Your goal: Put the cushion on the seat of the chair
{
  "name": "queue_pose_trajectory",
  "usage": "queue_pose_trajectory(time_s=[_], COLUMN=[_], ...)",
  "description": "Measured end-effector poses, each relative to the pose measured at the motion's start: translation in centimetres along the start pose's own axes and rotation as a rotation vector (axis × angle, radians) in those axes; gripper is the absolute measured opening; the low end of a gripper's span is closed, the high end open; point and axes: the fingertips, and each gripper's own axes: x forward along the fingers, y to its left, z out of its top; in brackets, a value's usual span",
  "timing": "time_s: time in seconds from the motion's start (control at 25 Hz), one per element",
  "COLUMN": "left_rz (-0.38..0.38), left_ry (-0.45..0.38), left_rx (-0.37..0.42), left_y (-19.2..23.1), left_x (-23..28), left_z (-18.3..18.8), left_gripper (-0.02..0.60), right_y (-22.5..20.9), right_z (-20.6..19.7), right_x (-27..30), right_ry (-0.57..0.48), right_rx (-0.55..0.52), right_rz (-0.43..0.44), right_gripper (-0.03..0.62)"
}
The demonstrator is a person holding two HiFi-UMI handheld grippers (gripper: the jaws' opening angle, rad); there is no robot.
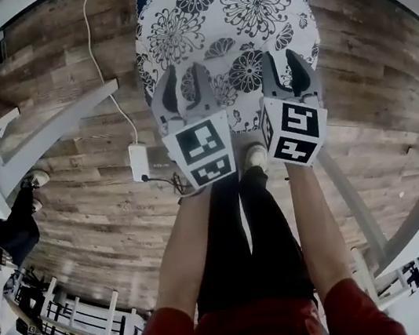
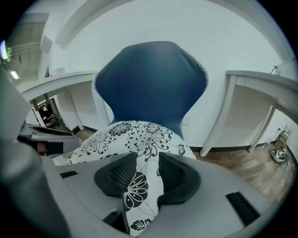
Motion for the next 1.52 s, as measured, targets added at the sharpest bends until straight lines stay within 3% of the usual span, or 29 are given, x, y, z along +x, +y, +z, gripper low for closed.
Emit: queue_pose_trajectory(time_s=[0.48,0.84,1.28,1.52], left_rz=[-0.009,0.013,0.05,0.071], left_ry=[-0.206,-0.439,-0.706,-0.81], left_rx=[0.028,0.049,0.089,0.095], left_y=[-1.7,-3.8,-6.2,-7.7], left_x=[-11.3,-23.3,-41.5,-48.6], left_z=[12.0,21.5,28.9,30.6], left_gripper=[0.149,0.149,0.147,0.147], right_y=[-0.8,-1.3,-0.7,-0.5], right_z=[12.4,21.8,29.1,30.3], right_x=[-12.0,-24.2,-42.6,-49.4], right_ry=[-0.201,-0.426,-0.695,-0.784], right_rx=[-0.017,-0.055,-0.117,-0.151], right_rz=[0.024,0.061,0.127,0.147], right_gripper=[0.156,0.156,0.155,0.155])
